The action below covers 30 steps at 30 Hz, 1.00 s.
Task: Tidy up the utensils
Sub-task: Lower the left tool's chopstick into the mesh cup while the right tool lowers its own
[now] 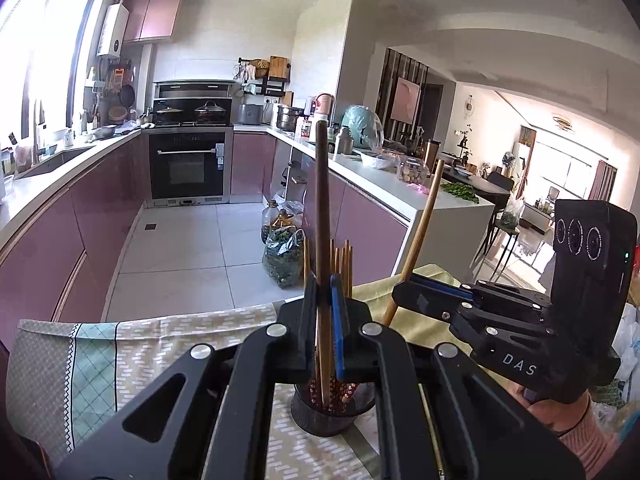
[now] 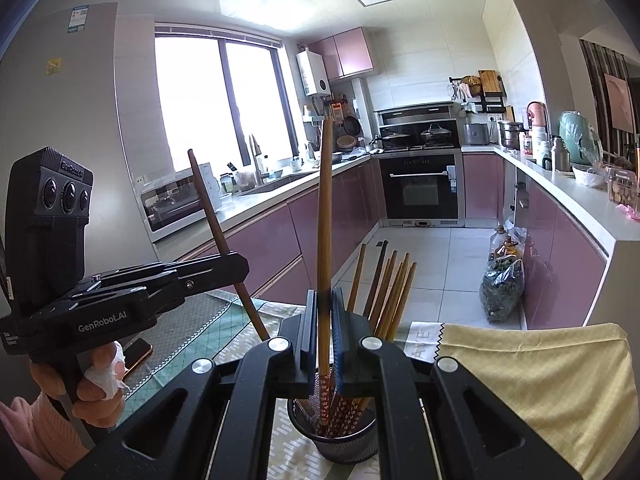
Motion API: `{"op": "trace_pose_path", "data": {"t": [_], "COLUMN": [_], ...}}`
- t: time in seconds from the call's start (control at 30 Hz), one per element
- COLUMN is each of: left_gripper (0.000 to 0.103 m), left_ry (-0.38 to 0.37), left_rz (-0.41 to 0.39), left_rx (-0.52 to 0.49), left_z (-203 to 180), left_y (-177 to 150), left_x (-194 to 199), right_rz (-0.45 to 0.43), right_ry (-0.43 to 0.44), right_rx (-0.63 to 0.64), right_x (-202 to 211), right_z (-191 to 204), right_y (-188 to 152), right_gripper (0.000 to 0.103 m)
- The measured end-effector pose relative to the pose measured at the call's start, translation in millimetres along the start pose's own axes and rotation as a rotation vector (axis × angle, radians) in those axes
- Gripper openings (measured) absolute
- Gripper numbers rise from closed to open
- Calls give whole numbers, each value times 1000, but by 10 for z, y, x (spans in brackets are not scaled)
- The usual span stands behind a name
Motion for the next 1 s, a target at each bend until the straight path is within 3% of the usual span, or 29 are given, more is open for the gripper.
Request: {"op": "trace_pose_path", "data": {"t": [1.0], "left_gripper": [7], "left_ry": [-12], "left_rz": [75], "left_rx": [6], "left_z": [156], "left_y": [-253], "left_x": [-280], "right_rz": [47], "right_ry": [-5], "right_rx": [-33], "right_x": [-206], "right_z": [-93], "right_y": [-86], "right_gripper": [6]}}
Point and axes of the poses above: each gripper's, at about its wrist camera, not at the fingertips, and x roughly against the way its jaws point, z to its left, y to its top, the point moved 5 cm from there along -x, roughly the way its jaws point, and after that the axes turned 9 degrees about -x, right-handed, at the moved point
